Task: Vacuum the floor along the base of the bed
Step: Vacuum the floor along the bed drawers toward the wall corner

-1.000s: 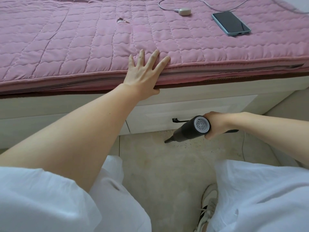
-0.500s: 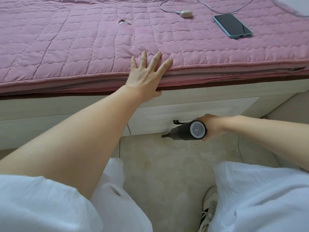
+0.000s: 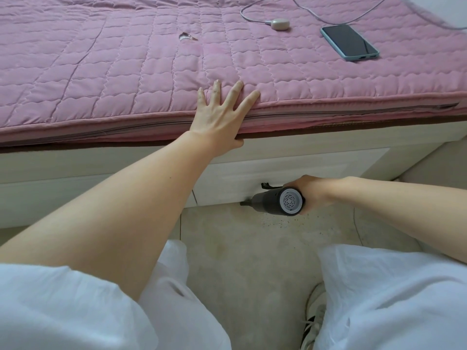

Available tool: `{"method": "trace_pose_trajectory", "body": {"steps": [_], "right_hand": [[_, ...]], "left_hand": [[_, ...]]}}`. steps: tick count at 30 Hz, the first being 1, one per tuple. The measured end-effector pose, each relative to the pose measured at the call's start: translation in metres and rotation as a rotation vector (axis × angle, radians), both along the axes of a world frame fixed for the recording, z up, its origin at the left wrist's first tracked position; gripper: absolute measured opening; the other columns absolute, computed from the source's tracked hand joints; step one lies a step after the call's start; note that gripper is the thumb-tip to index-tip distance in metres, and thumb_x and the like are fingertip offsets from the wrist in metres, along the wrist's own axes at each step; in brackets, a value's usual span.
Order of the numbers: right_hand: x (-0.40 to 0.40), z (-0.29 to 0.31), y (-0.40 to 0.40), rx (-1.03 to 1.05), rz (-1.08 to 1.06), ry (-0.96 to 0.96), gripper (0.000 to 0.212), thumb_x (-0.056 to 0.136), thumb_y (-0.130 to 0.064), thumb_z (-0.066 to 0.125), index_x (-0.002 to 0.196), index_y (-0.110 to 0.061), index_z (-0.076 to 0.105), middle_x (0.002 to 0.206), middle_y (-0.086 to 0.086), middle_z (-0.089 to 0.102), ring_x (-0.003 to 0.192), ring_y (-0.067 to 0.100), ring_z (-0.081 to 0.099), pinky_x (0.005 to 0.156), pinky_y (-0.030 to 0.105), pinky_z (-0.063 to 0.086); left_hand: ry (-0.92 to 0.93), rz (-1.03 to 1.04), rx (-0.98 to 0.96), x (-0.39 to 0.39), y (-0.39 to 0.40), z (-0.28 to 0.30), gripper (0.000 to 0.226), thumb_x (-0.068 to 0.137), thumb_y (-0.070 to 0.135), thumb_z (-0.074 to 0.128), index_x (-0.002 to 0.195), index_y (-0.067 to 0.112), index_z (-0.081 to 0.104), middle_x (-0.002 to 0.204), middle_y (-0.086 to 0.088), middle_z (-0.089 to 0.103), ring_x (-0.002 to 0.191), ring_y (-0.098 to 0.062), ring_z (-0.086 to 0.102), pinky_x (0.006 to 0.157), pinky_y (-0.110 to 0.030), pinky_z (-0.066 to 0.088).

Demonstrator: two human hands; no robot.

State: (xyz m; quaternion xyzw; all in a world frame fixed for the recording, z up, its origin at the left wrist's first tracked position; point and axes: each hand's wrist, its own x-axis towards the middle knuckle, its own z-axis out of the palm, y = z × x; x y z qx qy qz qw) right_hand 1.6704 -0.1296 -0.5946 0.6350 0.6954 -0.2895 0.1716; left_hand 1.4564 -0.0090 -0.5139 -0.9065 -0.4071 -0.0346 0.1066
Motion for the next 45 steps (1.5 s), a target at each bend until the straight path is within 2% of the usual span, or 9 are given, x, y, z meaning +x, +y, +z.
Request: {"method": "trace_pose_trajectory", "body": {"steps": [17,22,26,34,38,45], "right_hand": [[-0.007,-0.007,-0.006,0.038,0.039,-0.021,0.044,0.076,-0.029,0.074,0.116,-0.028,0.054,0.109,-0.004,0.065,0.099,0.018,0.061,0.085,0.033,0.053],[0.001,-0.002,-0.007,0.035,0.023,-0.04,0.049,0.076,-0.029,0.074,0.12,-0.027,0.053,0.112,-0.003,0.064,0.103,0.019,0.06,0.089,0.037,0.052],[0.012,0.002,-0.013,0.042,-0.017,-0.047,0.046,0.078,-0.031,0.073,0.119,-0.025,0.053,0.111,-0.003,0.062,0.103,0.019,0.059,0.086,0.031,0.051],[0.025,0.006,-0.024,0.052,-0.065,-0.042,0.057,0.075,-0.041,0.076,0.123,-0.025,0.052,0.117,-0.002,0.063,0.105,0.018,0.06,0.089,0.03,0.051],[0.026,0.009,-0.027,0.058,-0.089,-0.024,0.057,0.075,-0.038,0.076,0.125,-0.025,0.051,0.118,-0.003,0.061,0.107,0.019,0.059,0.087,0.026,0.048],[0.023,0.014,-0.025,0.017,-0.089,-0.083,0.049,0.075,-0.028,0.072,0.121,-0.022,0.055,0.113,0.001,0.063,0.102,0.02,0.059,0.09,0.033,0.051]], "left_hand": [[-0.001,-0.065,0.023,0.016,-0.005,0.001,0.101,0.083,0.044,0.07,0.155,0.031,0.0,0.162,-0.002,0.005,0.147,-0.044,0.007,0.112,-0.068,0.014],[0.006,-0.049,0.011,0.02,-0.008,0.002,0.101,0.084,0.042,0.069,0.155,0.032,-0.003,0.163,-0.003,0.003,0.146,-0.046,0.006,0.113,-0.068,0.014],[0.017,-0.047,0.002,0.02,-0.008,0.003,0.101,0.085,0.04,0.068,0.155,0.031,-0.004,0.163,-0.003,0.002,0.146,-0.046,0.005,0.113,-0.068,0.014],[0.009,-0.012,-0.05,0.024,-0.012,0.004,0.095,0.09,0.029,0.064,0.155,0.031,-0.006,0.163,-0.003,-0.002,0.147,-0.046,-0.001,0.114,-0.067,0.008],[-0.01,0.01,-0.088,0.027,-0.014,0.004,0.094,0.09,0.024,0.062,0.155,0.031,-0.006,0.163,-0.001,-0.004,0.147,-0.045,-0.005,0.114,-0.067,0.005],[-0.026,0.012,-0.086,0.027,-0.014,0.002,0.092,0.091,0.02,0.059,0.155,0.032,-0.007,0.163,0.0,-0.004,0.147,-0.044,-0.005,0.115,-0.066,0.004]]}}
